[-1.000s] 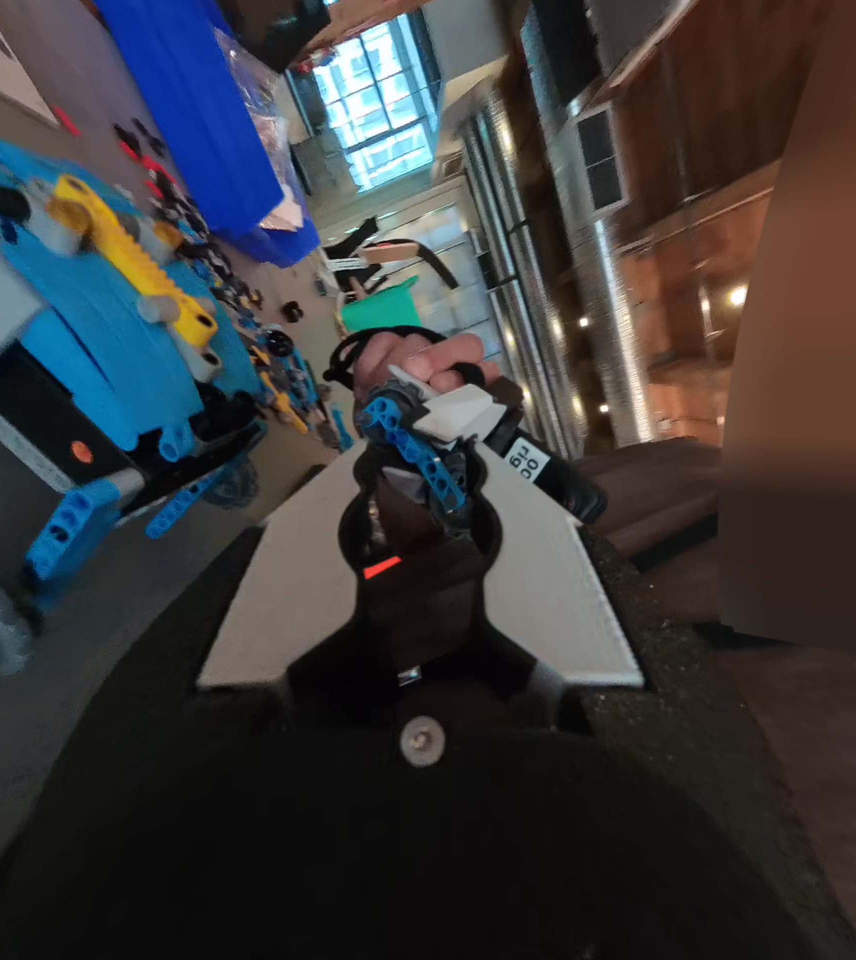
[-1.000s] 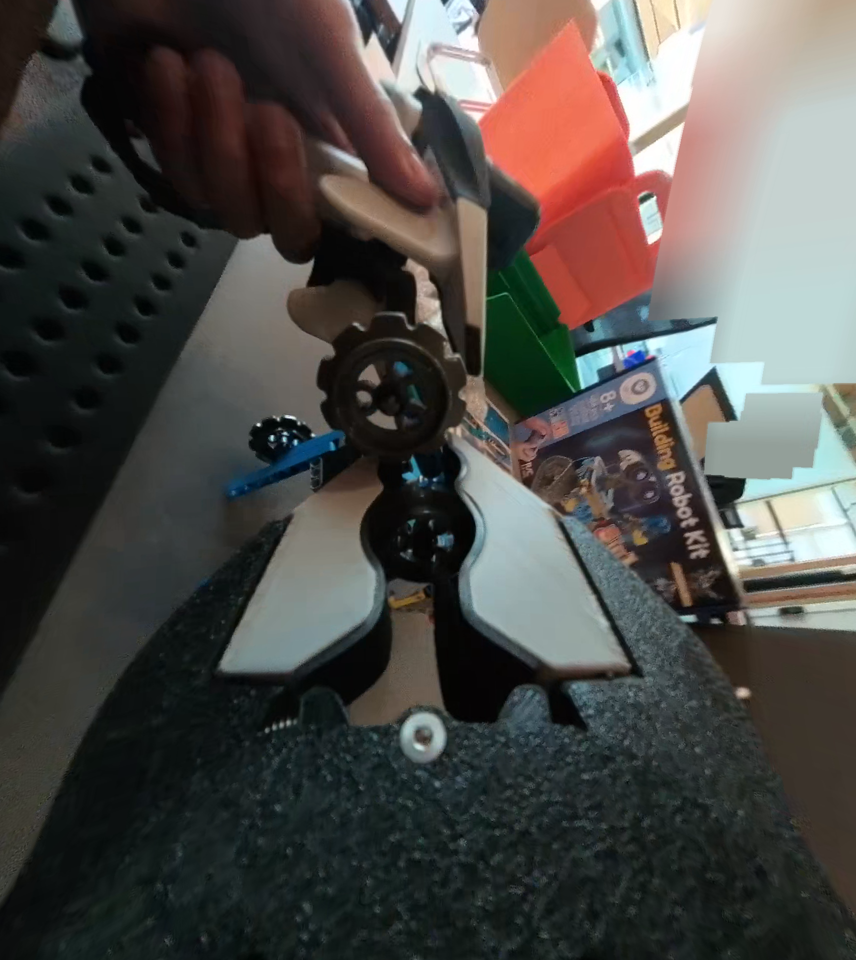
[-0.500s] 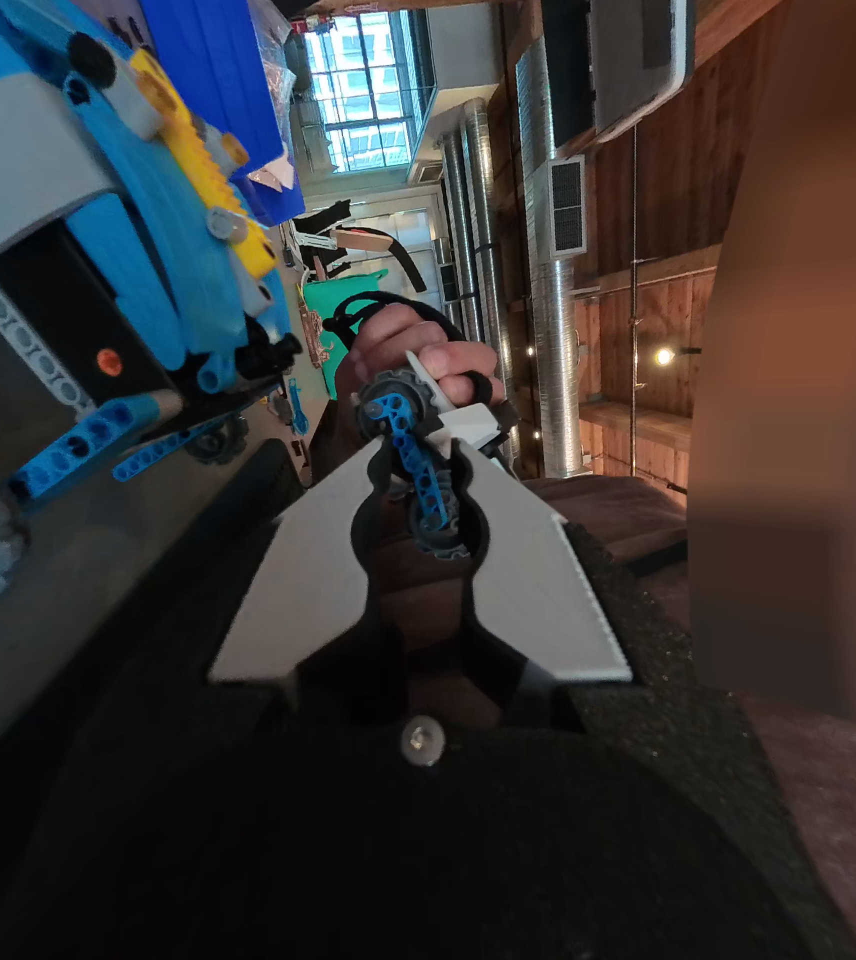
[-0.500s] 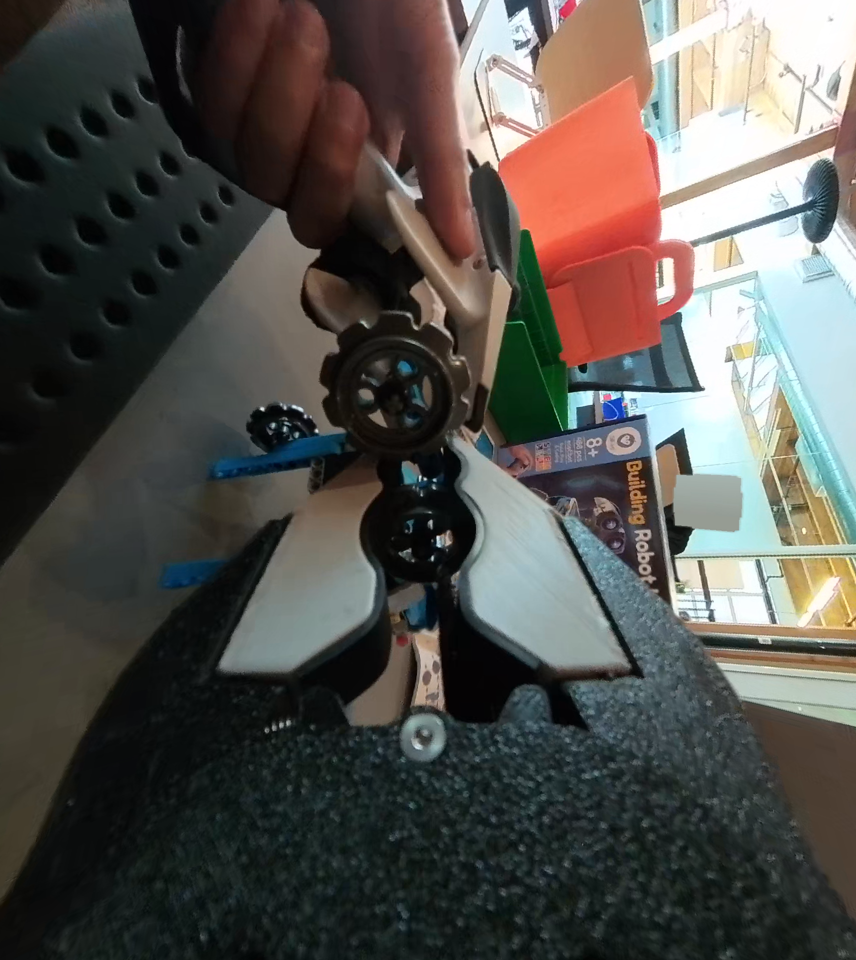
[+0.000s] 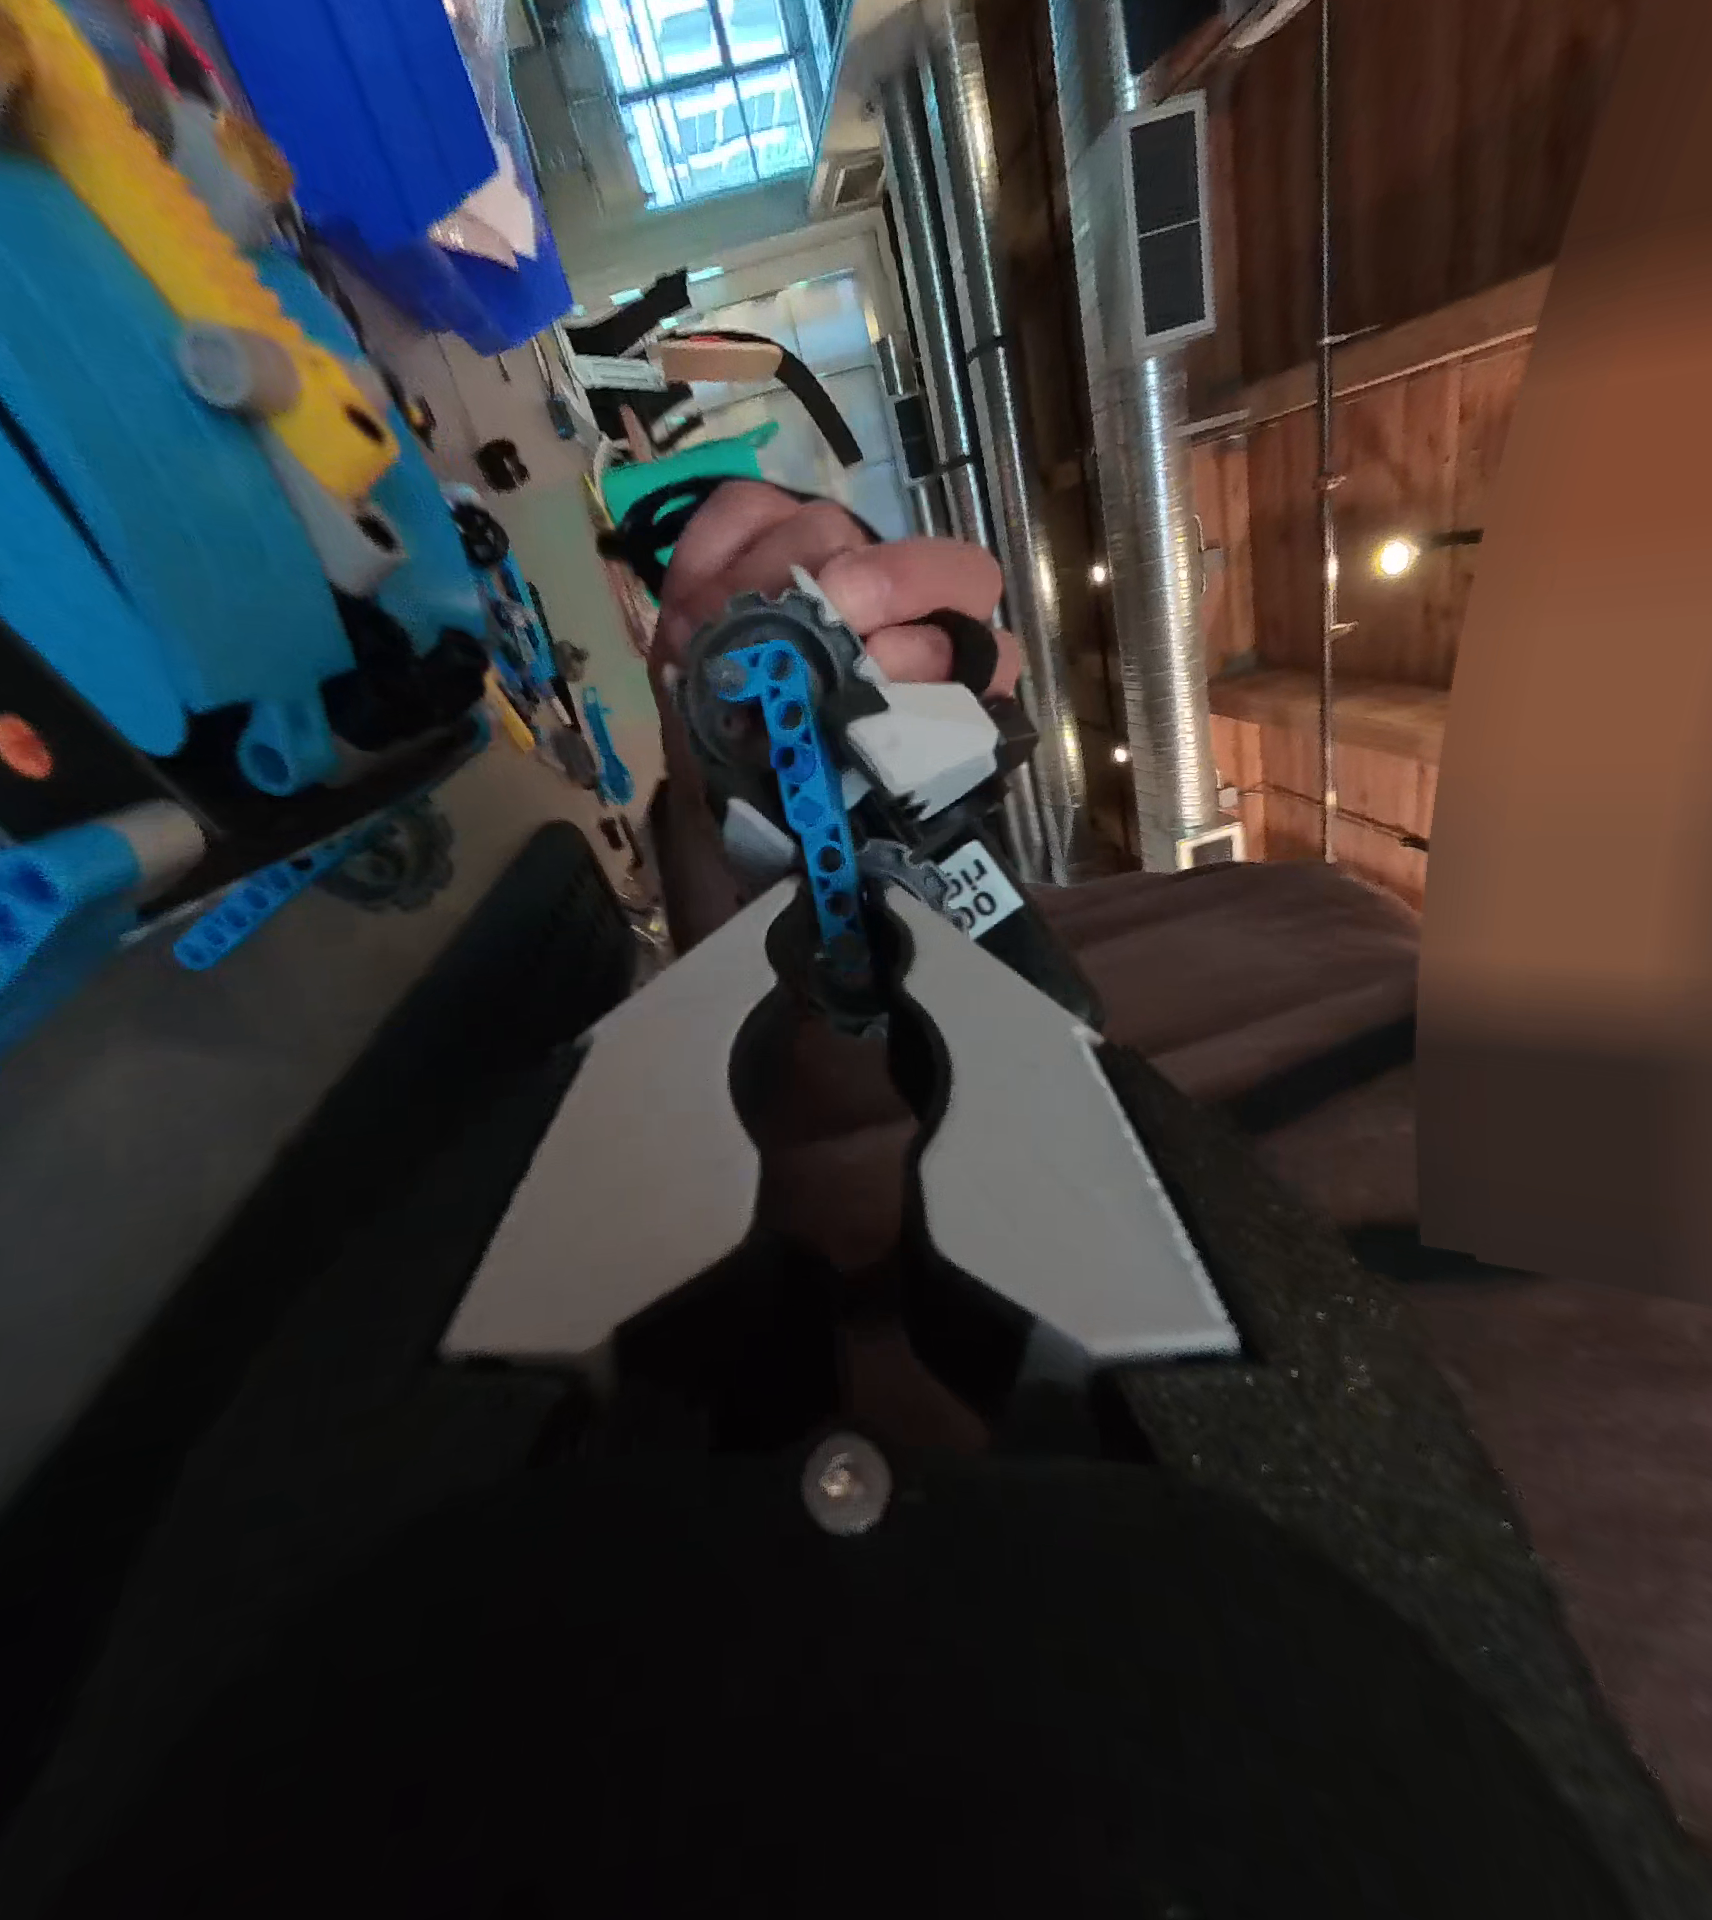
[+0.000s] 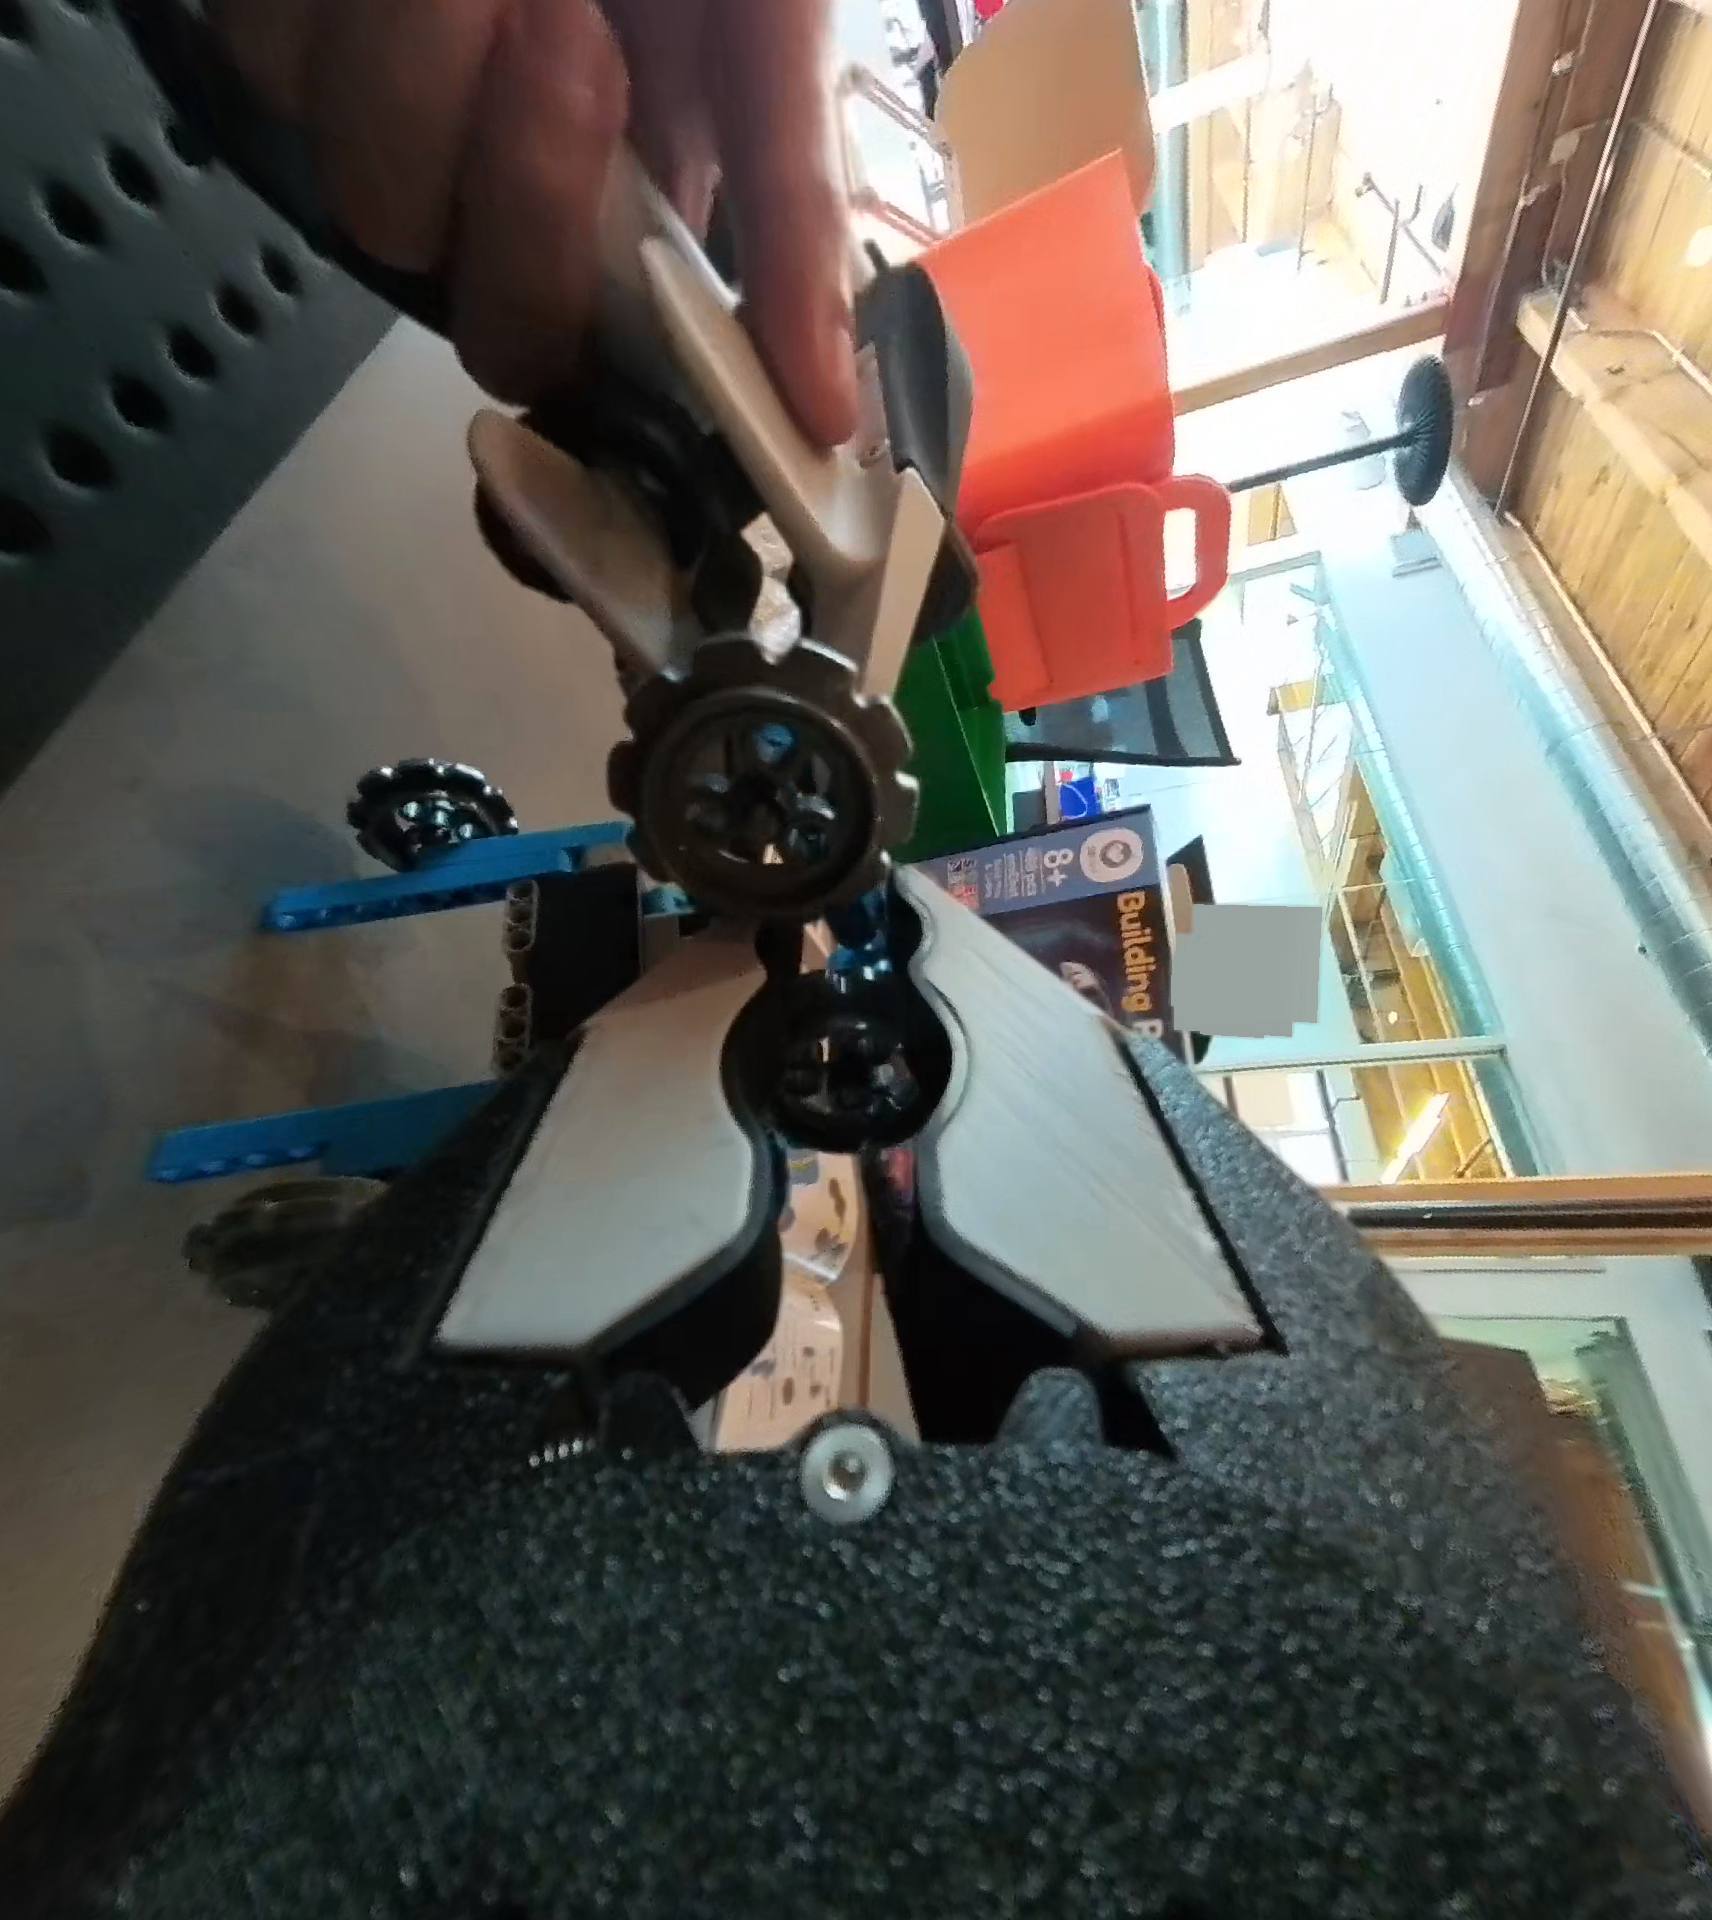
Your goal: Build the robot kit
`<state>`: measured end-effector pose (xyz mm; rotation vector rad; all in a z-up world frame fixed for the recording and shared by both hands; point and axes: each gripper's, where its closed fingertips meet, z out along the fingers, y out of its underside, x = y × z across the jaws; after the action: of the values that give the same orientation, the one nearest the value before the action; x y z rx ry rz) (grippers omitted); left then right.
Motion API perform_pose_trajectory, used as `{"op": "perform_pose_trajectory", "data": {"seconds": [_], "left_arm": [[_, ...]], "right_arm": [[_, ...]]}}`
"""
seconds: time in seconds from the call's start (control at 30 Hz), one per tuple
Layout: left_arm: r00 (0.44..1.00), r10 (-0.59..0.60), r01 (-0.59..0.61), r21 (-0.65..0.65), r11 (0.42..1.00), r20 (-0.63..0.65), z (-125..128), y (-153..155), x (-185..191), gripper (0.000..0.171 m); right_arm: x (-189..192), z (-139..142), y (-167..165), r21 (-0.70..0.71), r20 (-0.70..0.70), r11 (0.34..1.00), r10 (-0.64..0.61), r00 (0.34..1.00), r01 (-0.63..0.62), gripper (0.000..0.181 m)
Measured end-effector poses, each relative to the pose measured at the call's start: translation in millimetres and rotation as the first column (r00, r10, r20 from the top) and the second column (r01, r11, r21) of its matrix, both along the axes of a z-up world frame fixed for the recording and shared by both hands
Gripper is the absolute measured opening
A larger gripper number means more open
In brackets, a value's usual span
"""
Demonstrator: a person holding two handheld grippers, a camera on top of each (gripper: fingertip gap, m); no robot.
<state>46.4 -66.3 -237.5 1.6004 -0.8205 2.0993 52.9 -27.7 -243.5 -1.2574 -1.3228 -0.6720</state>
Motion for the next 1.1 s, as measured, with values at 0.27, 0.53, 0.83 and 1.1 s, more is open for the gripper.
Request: {"op": "perform_pose_trajectory", "data": {"seconds": [0.27, 0.53, 0.83, 1.1], "left_arm": [[0.996, 0.009, -0.014, 0.057, 0.998, 0.085, 5, -3, 11, 0.009], [0.997, -0.072, 0.07, -0.194, 0.978, -0.003, -6, 2, 32, 0.005], [0.968, 0.23, -0.236, 0.045, 0.971, 0.099, 4, 46, 42, 0.005], [0.931, 0.317, -0.33, 0.047, 0.943, 0.179, 9, 27, 50, 0.006]], "right_arm": [[16, 2, -11, -0.07, -0.293, 0.99, -0.136, 0.946, 0.12, 0.024], [17, -24, -23, -0.121, 0.111, 0.986, -0.1, 0.989, 0.113, 0.061], [61, 19, -27, 0.021, -0.175, 0.972, -0.229, 0.958, 0.236, 0.053], [45, 7, -24, -0.276, -0.835, 0.877, -0.421, -0.353, -0.393, 0.052]]}}
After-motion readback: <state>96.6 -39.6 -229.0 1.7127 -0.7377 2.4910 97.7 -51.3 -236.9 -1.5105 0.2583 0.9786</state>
